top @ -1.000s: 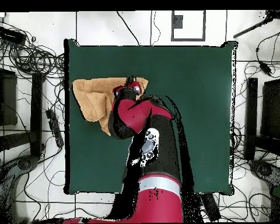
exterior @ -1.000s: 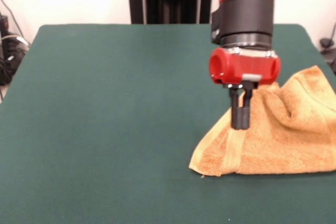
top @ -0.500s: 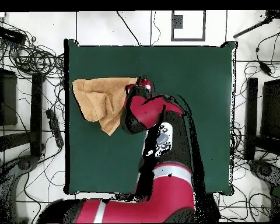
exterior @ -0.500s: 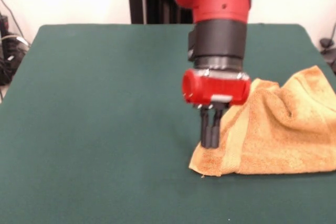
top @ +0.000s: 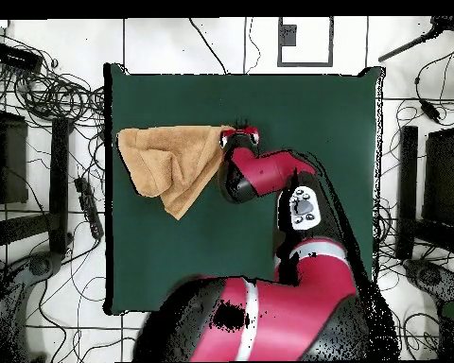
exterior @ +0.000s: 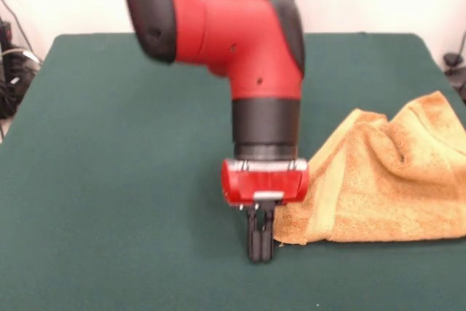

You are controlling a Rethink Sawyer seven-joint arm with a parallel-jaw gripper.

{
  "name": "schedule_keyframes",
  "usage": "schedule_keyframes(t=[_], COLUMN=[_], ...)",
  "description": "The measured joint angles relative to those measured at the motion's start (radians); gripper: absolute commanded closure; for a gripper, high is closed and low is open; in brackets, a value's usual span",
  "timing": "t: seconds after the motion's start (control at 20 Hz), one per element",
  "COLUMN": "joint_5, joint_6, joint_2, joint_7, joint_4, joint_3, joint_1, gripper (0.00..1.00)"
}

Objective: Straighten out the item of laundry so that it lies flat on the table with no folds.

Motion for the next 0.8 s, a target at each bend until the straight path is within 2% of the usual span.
schedule_keyframes(t=[0.15,0.4,0.8], joint_5=[-0.017,-0.062,-0.091], joint_6=[-0.006,-0.006,0.015], joint_2=[0.006,0.005,-0.013], joint_7=[0.000,0.000,0.000], joint_4=[0.000,0.022,0.047], joint_3=[0.107,0.192,0.220], joint_1=[-0.083,-0.151,-0.168], gripper=[1.00,1.00,1.00])
